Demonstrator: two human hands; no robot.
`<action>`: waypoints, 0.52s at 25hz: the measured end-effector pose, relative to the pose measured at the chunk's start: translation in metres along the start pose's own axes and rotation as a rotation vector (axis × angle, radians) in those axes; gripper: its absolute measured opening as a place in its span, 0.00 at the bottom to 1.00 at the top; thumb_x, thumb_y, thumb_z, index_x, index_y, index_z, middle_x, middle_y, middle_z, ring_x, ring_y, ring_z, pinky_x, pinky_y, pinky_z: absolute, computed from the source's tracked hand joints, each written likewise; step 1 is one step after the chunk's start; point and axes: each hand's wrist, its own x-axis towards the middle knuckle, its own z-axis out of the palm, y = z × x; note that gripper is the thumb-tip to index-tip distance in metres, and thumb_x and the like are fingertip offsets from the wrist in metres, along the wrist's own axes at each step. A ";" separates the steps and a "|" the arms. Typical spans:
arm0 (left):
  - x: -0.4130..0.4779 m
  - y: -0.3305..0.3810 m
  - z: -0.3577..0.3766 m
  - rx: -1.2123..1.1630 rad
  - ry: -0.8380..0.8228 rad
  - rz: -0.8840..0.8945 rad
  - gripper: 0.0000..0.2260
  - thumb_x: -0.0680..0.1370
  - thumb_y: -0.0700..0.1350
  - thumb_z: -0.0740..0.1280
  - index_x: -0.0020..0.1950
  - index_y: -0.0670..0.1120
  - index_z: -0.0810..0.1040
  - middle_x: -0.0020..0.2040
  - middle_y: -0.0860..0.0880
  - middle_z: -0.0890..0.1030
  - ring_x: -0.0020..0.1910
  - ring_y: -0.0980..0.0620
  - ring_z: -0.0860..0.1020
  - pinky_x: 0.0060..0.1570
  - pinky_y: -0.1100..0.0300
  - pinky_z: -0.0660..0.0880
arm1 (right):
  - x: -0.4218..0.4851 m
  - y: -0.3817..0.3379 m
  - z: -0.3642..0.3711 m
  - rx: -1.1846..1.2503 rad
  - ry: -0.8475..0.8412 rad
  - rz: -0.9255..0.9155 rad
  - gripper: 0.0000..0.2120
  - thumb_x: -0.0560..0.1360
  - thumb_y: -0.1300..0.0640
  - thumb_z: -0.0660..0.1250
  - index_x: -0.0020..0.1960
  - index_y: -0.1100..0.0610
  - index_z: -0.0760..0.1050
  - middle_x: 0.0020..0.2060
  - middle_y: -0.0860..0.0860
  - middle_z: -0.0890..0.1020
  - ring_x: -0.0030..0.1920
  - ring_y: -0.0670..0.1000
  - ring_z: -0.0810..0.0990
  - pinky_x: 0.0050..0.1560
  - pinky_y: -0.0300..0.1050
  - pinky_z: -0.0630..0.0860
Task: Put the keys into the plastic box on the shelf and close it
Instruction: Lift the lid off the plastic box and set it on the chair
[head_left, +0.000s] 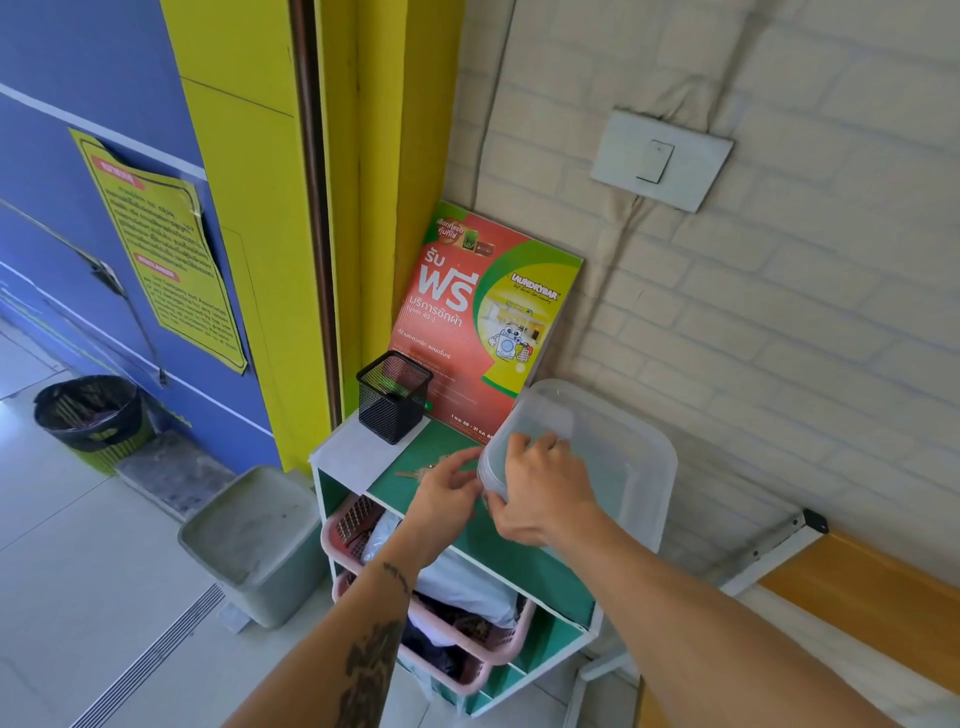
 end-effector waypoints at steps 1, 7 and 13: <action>0.000 0.001 0.000 0.006 -0.002 0.000 0.16 0.77 0.38 0.63 0.58 0.57 0.78 0.48 0.49 0.87 0.42 0.44 0.77 0.46 0.45 0.76 | 0.001 0.000 -0.002 -0.037 0.020 -0.048 0.33 0.72 0.40 0.63 0.64 0.66 0.66 0.53 0.63 0.79 0.51 0.62 0.78 0.45 0.51 0.74; -0.002 0.015 -0.001 -0.010 -0.021 -0.047 0.16 0.76 0.34 0.63 0.58 0.52 0.78 0.49 0.42 0.86 0.44 0.44 0.79 0.52 0.42 0.79 | 0.004 -0.003 -0.014 -0.147 -0.004 -0.184 0.32 0.75 0.45 0.62 0.65 0.70 0.67 0.51 0.61 0.81 0.48 0.61 0.81 0.43 0.49 0.72; -0.003 0.022 -0.003 -0.014 -0.043 -0.082 0.16 0.73 0.34 0.65 0.53 0.52 0.79 0.43 0.41 0.80 0.41 0.46 0.73 0.43 0.50 0.73 | 0.004 -0.001 -0.019 -0.153 -0.018 -0.225 0.29 0.76 0.45 0.61 0.65 0.69 0.69 0.51 0.61 0.80 0.50 0.62 0.82 0.44 0.51 0.76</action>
